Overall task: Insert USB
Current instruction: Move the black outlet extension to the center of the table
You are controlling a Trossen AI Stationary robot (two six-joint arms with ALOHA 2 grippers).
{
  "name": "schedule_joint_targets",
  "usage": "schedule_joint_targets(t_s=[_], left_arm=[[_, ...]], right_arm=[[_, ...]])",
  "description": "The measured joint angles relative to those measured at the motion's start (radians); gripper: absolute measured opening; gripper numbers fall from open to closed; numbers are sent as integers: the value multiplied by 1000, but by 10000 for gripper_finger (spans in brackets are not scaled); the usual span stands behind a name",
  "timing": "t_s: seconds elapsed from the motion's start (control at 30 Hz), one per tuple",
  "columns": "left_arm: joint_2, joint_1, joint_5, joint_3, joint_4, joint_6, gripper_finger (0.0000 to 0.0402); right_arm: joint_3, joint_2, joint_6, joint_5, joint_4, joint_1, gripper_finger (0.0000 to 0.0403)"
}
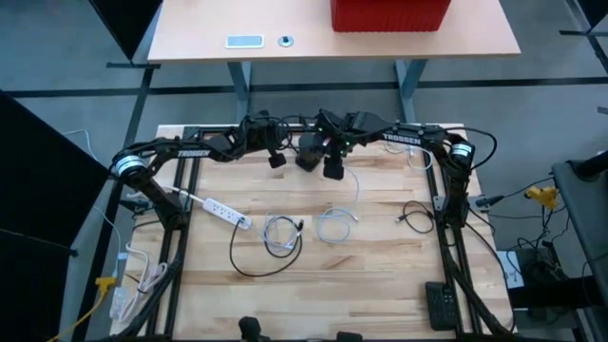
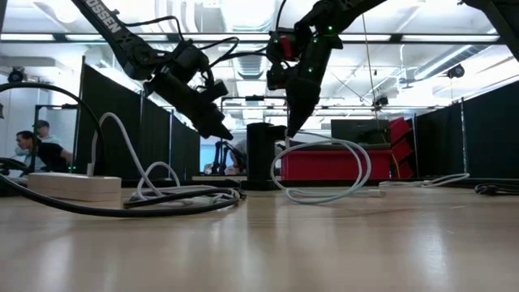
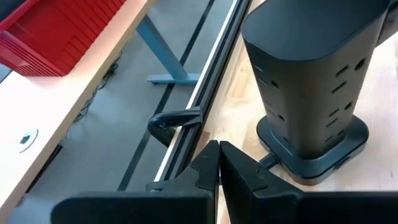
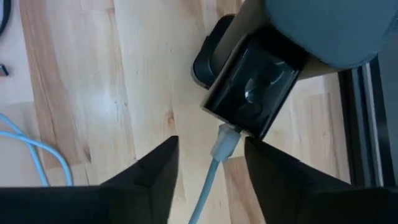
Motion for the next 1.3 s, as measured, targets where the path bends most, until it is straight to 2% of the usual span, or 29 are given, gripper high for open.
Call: schedule_joint_targets(t_s=[0.23,0.53,0.6,0.73,0.83,0.93,1.07,1.17,1.3], left_arm=[[-1,0,1,0,-33,-20,0],[-16,-3,5,0,-85,-79,0],[-36,-10,51,-1,-87,-95,0],[-108,-49,222,-3,-105,-114,0],[-180,-89,254,-22,-115,-121,0],[-258,-128,277,-53,-110,-110,0],[-359,-165,441,-108,-65,-74,0],[-418,-186,529,-149,3,-99,0],[-468,-211,534,-192,47,-154,0]], right_arm=[[106,-4,-40,0,-84,3,222],[135,-108,-15,1,-221,-39,244],[95,-159,9,3,-226,-80,242],[-45,-258,95,8,-179,-193,231],[-185,-315,155,9,-94,-270,222],[-314,-339,237,13,26,-319,215],[-437,-314,368,20,146,-346,205],[-469,-271,400,92,142,-351,199],[-482,-221,430,251,141,-355,188]])
